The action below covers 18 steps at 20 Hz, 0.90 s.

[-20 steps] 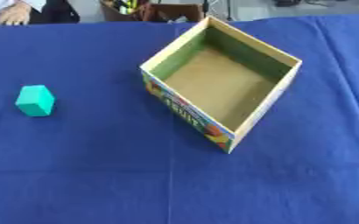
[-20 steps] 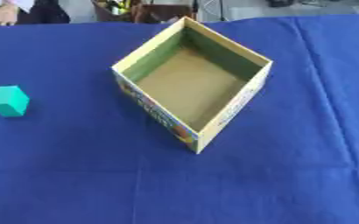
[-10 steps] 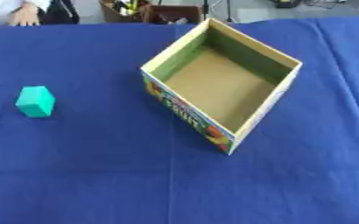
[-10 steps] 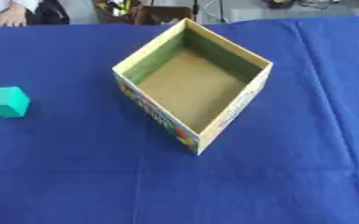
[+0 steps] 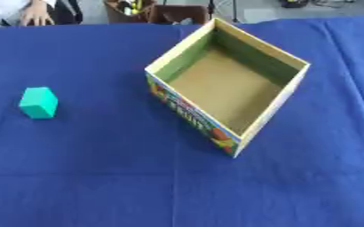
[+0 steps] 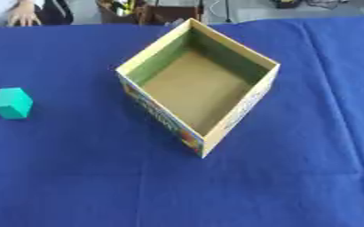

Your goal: Pick up objects on the table and place them in the box.

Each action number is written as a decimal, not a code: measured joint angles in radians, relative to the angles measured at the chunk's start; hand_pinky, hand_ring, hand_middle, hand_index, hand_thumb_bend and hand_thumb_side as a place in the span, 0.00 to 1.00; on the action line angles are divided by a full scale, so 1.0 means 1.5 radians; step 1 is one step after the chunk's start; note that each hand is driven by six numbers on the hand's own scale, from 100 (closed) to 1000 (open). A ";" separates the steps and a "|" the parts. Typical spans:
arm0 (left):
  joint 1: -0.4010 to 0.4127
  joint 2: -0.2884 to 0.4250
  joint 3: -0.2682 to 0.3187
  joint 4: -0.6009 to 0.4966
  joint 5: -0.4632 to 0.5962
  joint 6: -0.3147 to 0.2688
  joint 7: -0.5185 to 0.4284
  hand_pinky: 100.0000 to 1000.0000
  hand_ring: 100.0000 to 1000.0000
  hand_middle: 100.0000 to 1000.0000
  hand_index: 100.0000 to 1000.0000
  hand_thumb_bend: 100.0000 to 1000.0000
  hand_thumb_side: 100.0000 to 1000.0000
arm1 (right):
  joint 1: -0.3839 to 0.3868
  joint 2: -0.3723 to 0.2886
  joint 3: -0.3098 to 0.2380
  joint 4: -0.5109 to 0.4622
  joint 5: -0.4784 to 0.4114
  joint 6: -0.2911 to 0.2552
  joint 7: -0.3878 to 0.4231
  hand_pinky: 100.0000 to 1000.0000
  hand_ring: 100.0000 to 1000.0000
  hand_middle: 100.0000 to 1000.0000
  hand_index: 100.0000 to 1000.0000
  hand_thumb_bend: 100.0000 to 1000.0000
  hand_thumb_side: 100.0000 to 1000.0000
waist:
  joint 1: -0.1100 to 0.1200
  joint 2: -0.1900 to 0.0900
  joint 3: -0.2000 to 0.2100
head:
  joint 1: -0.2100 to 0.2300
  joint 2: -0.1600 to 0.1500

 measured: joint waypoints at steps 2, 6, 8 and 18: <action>-0.022 -0.012 -0.011 0.014 -0.005 0.005 -0.007 0.85 0.87 0.92 1.00 0.43 1.00 | 0.002 0.000 0.000 0.000 0.000 0.002 0.002 0.82 0.85 0.71 0.83 0.00 0.77 | 0.000 -0.004 0.000 | 0.001 0.000; -0.065 -0.039 -0.033 0.033 -0.011 0.005 -0.021 0.85 0.87 0.92 1.00 0.44 1.00 | 0.005 0.000 0.001 0.000 0.000 0.005 0.005 0.82 0.85 0.71 0.83 0.00 0.77 | 0.000 -0.008 0.005 | -0.002 0.001; -0.082 -0.049 -0.044 0.036 -0.015 0.001 -0.029 0.85 0.87 0.92 1.00 0.48 1.00 | 0.005 0.000 0.001 0.000 -0.001 0.005 0.006 0.82 0.85 0.71 0.83 0.00 0.77 | 0.000 -0.009 0.006 | -0.002 0.001; -0.121 -0.066 -0.076 0.071 -0.068 -0.026 -0.110 0.87 0.90 0.96 1.00 0.86 0.84 | 0.004 0.000 0.005 0.000 -0.005 0.004 0.012 0.82 0.85 0.71 0.83 0.00 0.77 | 0.000 -0.009 0.002 | -0.001 0.000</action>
